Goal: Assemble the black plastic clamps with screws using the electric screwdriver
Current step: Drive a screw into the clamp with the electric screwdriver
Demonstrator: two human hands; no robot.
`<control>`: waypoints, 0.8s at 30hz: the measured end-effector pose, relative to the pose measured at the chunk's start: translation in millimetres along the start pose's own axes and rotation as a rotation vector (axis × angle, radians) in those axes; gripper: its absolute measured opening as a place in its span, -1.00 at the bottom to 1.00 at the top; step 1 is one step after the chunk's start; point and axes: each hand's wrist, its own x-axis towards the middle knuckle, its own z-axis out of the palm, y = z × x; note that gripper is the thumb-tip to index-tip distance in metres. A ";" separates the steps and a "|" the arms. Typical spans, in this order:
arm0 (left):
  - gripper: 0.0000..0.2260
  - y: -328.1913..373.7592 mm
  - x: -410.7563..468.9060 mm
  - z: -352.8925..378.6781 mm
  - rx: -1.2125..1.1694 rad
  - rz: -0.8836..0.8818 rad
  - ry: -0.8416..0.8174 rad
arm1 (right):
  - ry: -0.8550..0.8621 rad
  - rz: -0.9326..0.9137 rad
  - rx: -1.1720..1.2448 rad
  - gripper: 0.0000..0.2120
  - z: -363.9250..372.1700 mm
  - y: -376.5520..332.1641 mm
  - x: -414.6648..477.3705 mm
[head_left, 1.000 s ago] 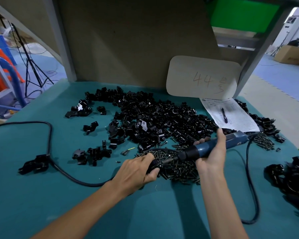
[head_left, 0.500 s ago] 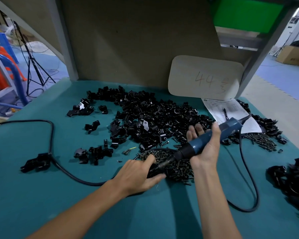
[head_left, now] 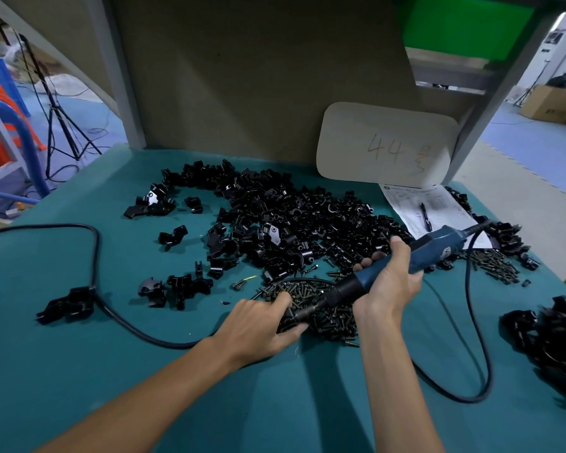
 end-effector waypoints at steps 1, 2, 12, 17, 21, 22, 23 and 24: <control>-0.65 0.3 0.0 -0.6 0.009 0.003 0.001 | -0.002 -0.005 -0.007 -0.77 0.3 0.2 -0.1; -0.64 0.4 0.2 -1.0 0.016 0.005 0.003 | -0.005 -0.010 -0.013 -0.76 0.8 0.2 -0.4; -0.56 -0.2 0.9 -0.6 0.054 0.027 0.003 | 0.013 -0.032 -0.041 -0.73 1.0 2.9 1.7; -0.53 -1.4 0.6 1.8 0.059 0.018 -0.006 | 0.026 -0.041 -0.055 -0.72 1.1 5.2 1.7; -0.56 -1.4 0.9 1.1 0.062 0.016 -0.007 | 0.022 -0.043 -0.057 -0.71 2.4 5.8 1.5; -0.57 -1.3 1.0 0.9 0.063 0.015 -0.010 | 0.022 -0.043 -0.058 -0.71 2.6 5.8 1.4; -0.57 -1.2 0.8 0.7 0.063 0.014 -0.013 | 0.021 -0.043 -0.058 -0.72 2.5 6.0 1.2; -0.56 -1.2 1.1 0.7 0.062 0.014 -0.015 | 0.021 -0.042 -0.057 -0.72 2.3 6.2 1.0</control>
